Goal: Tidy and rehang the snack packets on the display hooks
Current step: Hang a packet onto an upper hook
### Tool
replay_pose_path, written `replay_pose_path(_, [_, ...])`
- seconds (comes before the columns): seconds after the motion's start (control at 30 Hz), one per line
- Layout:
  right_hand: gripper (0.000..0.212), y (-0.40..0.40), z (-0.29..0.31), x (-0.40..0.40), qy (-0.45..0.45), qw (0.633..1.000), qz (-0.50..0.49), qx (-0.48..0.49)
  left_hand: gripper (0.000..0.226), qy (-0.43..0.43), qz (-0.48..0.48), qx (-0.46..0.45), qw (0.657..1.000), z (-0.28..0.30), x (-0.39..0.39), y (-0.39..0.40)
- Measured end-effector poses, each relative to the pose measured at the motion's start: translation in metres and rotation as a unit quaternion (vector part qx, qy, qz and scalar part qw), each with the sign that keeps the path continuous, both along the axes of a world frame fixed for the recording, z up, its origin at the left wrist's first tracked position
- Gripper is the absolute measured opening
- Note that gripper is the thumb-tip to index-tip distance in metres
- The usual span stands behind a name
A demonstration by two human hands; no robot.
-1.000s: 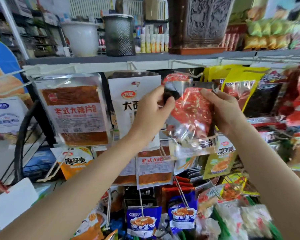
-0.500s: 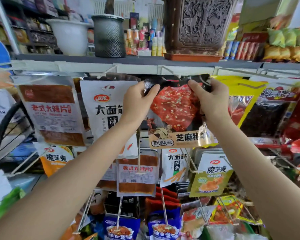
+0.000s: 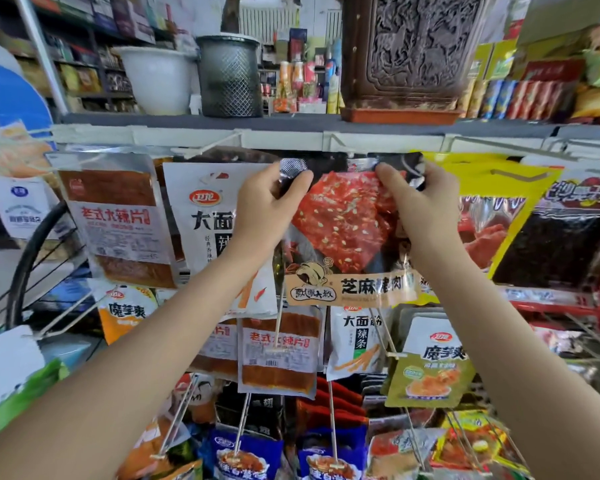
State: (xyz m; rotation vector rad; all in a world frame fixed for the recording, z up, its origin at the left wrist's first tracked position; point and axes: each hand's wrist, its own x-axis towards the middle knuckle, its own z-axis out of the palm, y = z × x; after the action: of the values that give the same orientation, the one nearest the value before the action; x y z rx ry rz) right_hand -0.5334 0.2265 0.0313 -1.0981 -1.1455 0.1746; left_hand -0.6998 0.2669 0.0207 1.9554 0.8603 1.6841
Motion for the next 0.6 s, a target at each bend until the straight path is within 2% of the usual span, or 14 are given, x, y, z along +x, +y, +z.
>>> replay_pose_path(0.2, [0.020, 0.003, 0.001, -0.002, -0.027, 0.999, 0.008, -0.016, 0.015, -0.001, 0.021, -0.017, 1.000, 0.001, -0.002, 0.000])
replay_pose_path(0.3, [0.030, 0.006, 0.004, -0.003, -0.017, 1.000, 0.006, -0.022, 0.021, 0.003, 0.030, -0.015, 0.999, 0.001, -0.004, 0.007])
replay_pose_path(0.37, [0.032, 0.010, 0.001, -0.002, -0.027, 0.999, -0.015, -0.034, 0.026, 0.027, 0.050, -0.039, 0.998, -0.001, -0.003, 0.013])
replay_pose_path(0.43, [0.028, 0.018, -0.002, 0.001, -0.042, 0.997, -0.043, -0.041, 0.019, 0.065, 0.047, -0.106, 0.991, 0.001, 0.000, 0.019])
replay_pose_path(0.5, [0.034, 0.028, 0.000, 0.004, -0.080, 0.991, -0.087, -0.061, 0.009, 0.112, 0.059, -0.149, 0.981, 0.000, 0.001, 0.026])
replay_pose_path(0.53, [0.034, 0.032, 0.003, 0.004, -0.108, 0.986, -0.108, -0.074, 0.008, 0.141, 0.080, -0.143, 0.976, -0.001, 0.000, 0.027])
replay_pose_path(0.6, [0.026, 0.039, 0.010, 0.002, -0.165, 0.971, -0.145, -0.098, 0.023, 0.176, 0.126, -0.090, 0.972, -0.008, -0.006, 0.023])
